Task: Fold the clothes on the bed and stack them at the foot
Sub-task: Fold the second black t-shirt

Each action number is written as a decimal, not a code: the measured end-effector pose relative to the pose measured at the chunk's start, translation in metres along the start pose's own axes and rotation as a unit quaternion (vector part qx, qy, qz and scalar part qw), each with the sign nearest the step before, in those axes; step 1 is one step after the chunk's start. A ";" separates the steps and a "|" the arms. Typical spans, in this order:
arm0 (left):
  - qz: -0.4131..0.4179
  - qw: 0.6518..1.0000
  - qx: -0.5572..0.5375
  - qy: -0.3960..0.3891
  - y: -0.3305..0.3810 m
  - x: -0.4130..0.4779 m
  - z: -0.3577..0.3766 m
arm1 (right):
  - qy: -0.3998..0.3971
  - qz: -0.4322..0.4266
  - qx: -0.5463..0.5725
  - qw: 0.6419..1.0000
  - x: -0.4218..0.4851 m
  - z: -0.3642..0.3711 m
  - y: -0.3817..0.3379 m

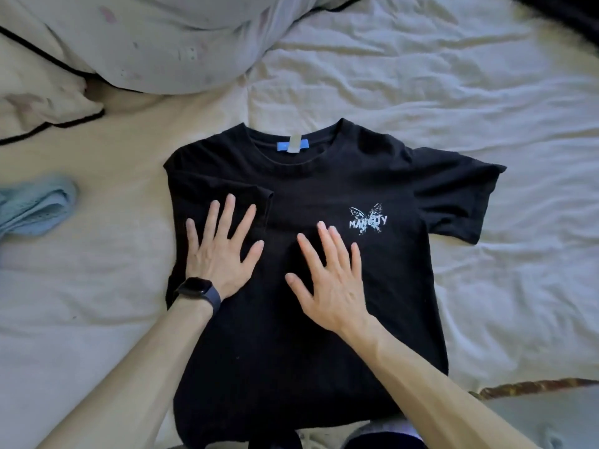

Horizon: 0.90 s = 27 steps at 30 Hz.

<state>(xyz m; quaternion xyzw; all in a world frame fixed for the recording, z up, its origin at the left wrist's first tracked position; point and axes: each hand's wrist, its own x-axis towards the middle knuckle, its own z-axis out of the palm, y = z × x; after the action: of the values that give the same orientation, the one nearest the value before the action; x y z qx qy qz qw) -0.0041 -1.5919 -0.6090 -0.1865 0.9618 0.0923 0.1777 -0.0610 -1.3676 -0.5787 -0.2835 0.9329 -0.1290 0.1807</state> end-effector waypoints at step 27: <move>0.104 0.967 0.002 -0.231 0.428 0.223 -0.093 | -0.013 0.475 0.657 0.585 0.018 -0.111 0.277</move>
<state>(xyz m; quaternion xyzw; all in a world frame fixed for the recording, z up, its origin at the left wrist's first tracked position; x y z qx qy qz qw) -0.3940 -1.2963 -0.5599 -0.0590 0.9090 0.1491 0.3848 -0.2541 -1.1390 -0.5784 0.3944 0.5935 -0.5991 0.3652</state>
